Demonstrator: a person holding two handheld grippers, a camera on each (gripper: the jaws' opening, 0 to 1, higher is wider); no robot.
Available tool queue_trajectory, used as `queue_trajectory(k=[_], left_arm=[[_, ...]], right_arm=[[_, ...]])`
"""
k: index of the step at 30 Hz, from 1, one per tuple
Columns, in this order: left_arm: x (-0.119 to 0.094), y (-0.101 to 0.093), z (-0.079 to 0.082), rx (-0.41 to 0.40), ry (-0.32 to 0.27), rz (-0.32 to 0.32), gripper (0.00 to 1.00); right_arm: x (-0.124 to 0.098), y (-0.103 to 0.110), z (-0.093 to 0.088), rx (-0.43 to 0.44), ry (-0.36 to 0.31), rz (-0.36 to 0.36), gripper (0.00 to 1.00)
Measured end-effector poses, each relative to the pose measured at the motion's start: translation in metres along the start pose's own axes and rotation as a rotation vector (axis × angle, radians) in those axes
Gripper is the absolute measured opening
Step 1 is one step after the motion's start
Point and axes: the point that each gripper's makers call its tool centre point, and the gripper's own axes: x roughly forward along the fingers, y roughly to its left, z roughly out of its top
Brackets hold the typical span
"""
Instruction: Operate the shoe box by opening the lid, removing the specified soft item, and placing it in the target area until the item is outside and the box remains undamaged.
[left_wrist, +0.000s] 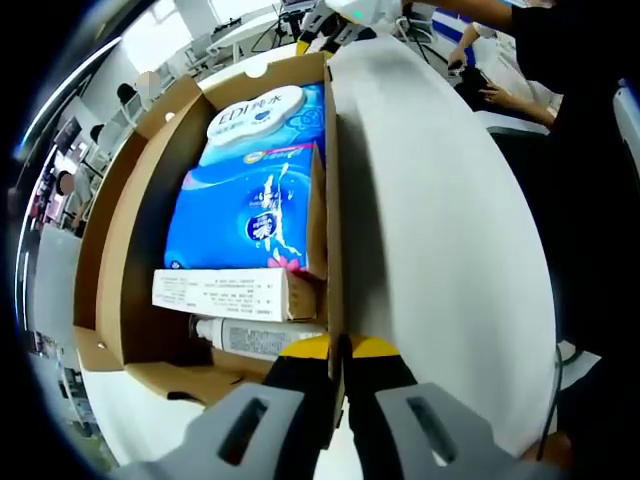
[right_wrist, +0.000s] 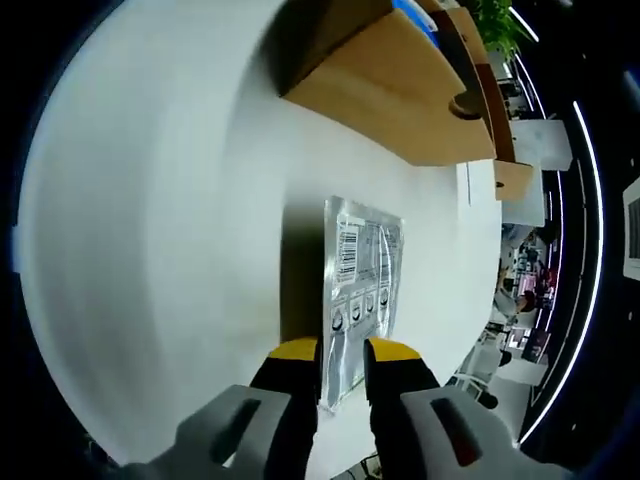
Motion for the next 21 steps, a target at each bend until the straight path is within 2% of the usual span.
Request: queue_trajectory(k=[6,12,15,18,21], left_arm=[[0.0,0.0,0.0,0.0,0.001,0.001,0.03],[0.0,-0.001,0.0,0.001,0.002,0.001,0.03],[0.0,-0.001,0.0,0.001,0.002,0.001,0.03],[0.0,-0.001,0.0,0.001,0.002,0.001,0.03],[0.0,-0.001,0.0,0.002,0.003,0.003,0.03]], right_arm=[[-0.002,0.008,-0.002,-0.001,0.001,0.024,0.16],[-0.009,0.007,-0.009,0.01,0.014,0.021,0.16],[-0.014,0.006,-0.007,0.03,0.007,0.022,0.16],[-0.018,-0.001,0.007,0.124,-0.059,0.0,0.17],[-0.017,-0.01,0.013,0.274,-0.123,-0.019,0.17]])
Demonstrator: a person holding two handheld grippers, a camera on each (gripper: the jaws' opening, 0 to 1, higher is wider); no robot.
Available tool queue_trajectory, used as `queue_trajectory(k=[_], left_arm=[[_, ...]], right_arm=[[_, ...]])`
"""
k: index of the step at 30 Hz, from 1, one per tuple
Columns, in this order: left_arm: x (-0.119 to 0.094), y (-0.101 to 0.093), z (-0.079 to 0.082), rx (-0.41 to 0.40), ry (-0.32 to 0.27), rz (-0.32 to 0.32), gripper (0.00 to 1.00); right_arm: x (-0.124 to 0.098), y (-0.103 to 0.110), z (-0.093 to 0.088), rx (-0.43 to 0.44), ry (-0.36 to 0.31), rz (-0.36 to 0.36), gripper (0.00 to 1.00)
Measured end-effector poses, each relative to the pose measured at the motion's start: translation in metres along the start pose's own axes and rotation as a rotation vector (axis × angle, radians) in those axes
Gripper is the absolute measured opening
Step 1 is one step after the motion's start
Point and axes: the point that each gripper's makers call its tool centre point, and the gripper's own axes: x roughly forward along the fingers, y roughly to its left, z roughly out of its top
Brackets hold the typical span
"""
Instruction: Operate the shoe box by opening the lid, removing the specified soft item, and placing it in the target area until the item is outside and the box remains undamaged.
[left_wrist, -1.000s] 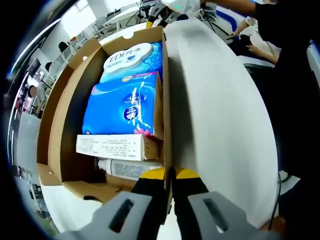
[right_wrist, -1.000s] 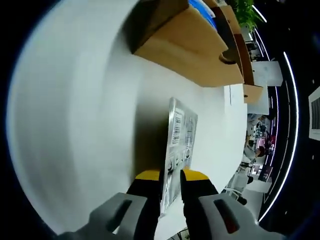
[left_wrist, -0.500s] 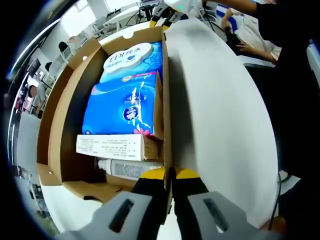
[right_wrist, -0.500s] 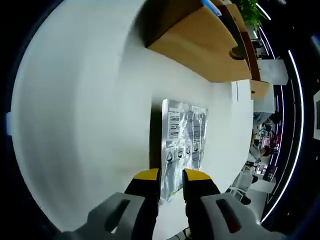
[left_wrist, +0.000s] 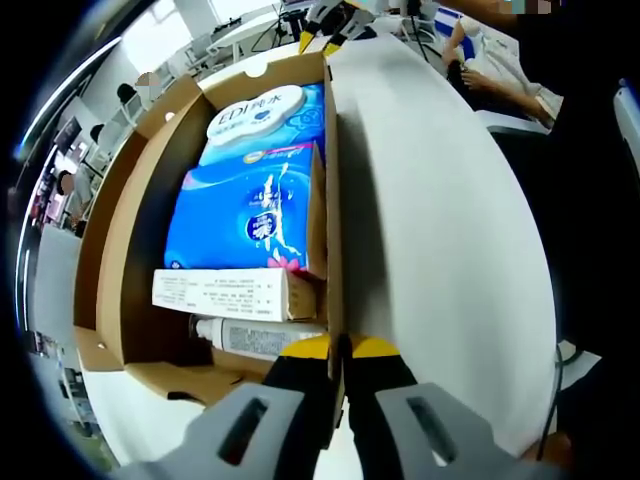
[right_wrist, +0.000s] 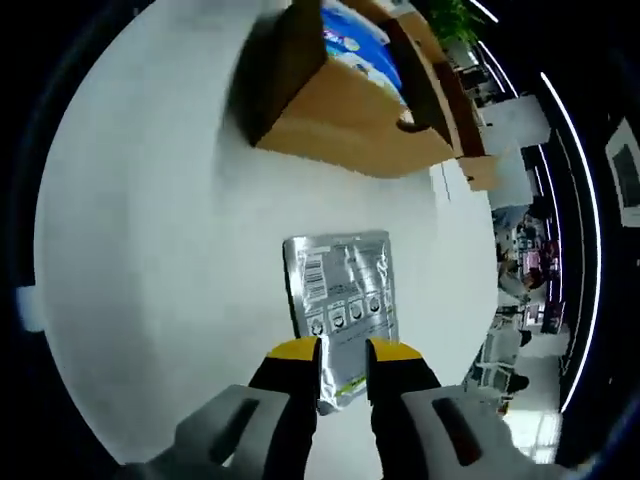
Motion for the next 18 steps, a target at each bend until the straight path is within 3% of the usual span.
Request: queue_trajectory(k=[4,5,6,11,12,16,18], left_arm=[[0.0,0.0,0.0,0.0,0.0,0.0,0.03],[0.0,0.0,0.0,0.001,0.0,0.0,0.03],[0.0,0.0,0.0,0.001,0.001,0.0,0.03],[0.0,0.0,0.0,0.004,0.003,0.002,0.03],[0.0,0.0,-0.001,0.005,0.005,0.004,0.03],[0.0,0.0,-0.001,0.008,0.006,0.004,0.03],[0.0,0.0,-0.001,0.007,0.005,0.004,0.03]], right_arm=[[0.009,-0.013,0.001,0.236,-0.085,-0.048,0.17],[0.009,-0.014,0.001,0.254,-0.09,-0.053,0.17],[0.013,-0.02,-0.002,0.365,-0.116,-0.083,0.17],[0.022,-0.038,-0.011,0.763,-0.234,-0.137,0.18],[0.026,-0.034,-0.017,0.837,-0.225,-0.131,0.18],[0.041,-0.024,-0.018,0.995,-0.254,-0.117,0.22],[0.048,-0.015,-0.021,1.054,-0.237,-0.089,0.24]])
